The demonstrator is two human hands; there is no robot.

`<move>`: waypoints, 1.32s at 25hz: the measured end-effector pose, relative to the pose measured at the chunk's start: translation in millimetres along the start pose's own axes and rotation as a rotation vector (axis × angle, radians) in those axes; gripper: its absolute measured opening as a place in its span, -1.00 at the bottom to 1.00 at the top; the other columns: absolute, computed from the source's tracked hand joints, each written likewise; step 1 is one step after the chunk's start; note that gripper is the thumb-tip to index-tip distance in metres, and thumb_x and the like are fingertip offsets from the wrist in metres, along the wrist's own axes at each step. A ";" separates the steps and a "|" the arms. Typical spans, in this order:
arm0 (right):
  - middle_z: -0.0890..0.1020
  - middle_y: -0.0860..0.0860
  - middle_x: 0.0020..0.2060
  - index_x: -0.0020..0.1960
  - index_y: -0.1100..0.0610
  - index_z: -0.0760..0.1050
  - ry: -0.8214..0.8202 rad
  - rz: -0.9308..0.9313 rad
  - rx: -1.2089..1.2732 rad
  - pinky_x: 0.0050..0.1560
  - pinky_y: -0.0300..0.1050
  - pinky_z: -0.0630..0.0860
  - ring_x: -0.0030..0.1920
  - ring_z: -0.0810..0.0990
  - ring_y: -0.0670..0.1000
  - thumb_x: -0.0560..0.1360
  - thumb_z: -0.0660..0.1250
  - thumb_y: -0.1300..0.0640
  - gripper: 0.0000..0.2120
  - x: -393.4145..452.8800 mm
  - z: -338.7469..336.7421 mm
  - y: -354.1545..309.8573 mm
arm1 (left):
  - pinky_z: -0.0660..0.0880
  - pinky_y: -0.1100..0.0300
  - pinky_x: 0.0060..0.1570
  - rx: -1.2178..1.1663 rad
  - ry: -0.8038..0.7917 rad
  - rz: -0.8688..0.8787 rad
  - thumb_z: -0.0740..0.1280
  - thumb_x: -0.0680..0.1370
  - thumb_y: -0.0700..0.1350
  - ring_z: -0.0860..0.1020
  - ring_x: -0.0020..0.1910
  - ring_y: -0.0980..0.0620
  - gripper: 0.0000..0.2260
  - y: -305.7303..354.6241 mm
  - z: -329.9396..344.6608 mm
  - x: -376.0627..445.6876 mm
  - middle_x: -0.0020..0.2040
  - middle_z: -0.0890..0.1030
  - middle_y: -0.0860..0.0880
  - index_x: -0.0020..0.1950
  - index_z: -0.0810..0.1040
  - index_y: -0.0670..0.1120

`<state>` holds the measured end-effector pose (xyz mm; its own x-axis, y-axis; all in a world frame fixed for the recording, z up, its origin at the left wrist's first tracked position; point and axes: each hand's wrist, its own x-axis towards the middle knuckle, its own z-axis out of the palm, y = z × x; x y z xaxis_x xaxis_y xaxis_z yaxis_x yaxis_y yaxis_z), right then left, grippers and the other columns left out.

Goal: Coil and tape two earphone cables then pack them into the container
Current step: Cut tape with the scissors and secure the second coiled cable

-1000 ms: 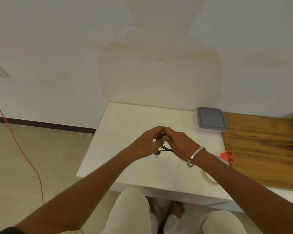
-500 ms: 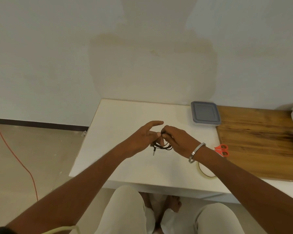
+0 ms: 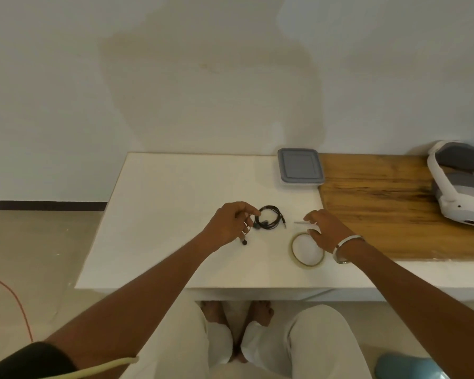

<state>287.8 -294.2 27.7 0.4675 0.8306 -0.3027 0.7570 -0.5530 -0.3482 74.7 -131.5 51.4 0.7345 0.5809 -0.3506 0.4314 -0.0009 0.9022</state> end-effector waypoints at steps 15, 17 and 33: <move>0.51 0.08 0.10 0.13 0.10 0.50 0.107 -0.065 -0.088 0.16 0.02 0.43 0.13 0.49 0.11 0.46 0.27 0.18 -0.75 -0.4 33.2 16.1 | 0.27 0.32 -0.57 -0.441 0.034 -0.473 0.23 0.53 -0.33 0.32 -0.44 0.04 -0.83 -12.4 97.3 37.0 -0.38 0.36 -0.09 -0.25 0.52 -0.23; 0.54 0.06 0.04 0.07 0.08 0.54 0.153 -0.082 -0.055 0.11 0.08 0.44 0.08 0.51 0.10 0.42 0.23 0.15 -0.75 0.9 34.9 13.1 | 0.27 0.32 -0.56 -0.359 0.045 -0.475 0.21 0.54 -0.33 0.33 -0.45 0.04 -0.81 -16.9 101.1 37.2 -0.38 0.36 -0.10 -0.24 0.52 -0.24; 0.65 0.12 -0.01 0.05 0.20 0.57 -0.050 0.014 0.037 0.03 -0.04 0.52 -0.01 0.59 0.10 0.53 0.21 0.17 -0.79 31.2 22.8 0.8 | 0.61 -0.02 -0.05 0.333 0.077 -0.085 0.49 0.45 -0.19 0.62 -0.25 -0.09 -0.79 -30.9 123.2 36.4 -0.21 0.63 -0.14 0.04 0.62 -0.22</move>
<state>292.5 -270.3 -2.2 0.4536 0.8190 -0.3514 0.7326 -0.5672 -0.3763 152.7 -210.5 -20.2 0.6525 0.6503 -0.3891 0.6455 -0.2081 0.7348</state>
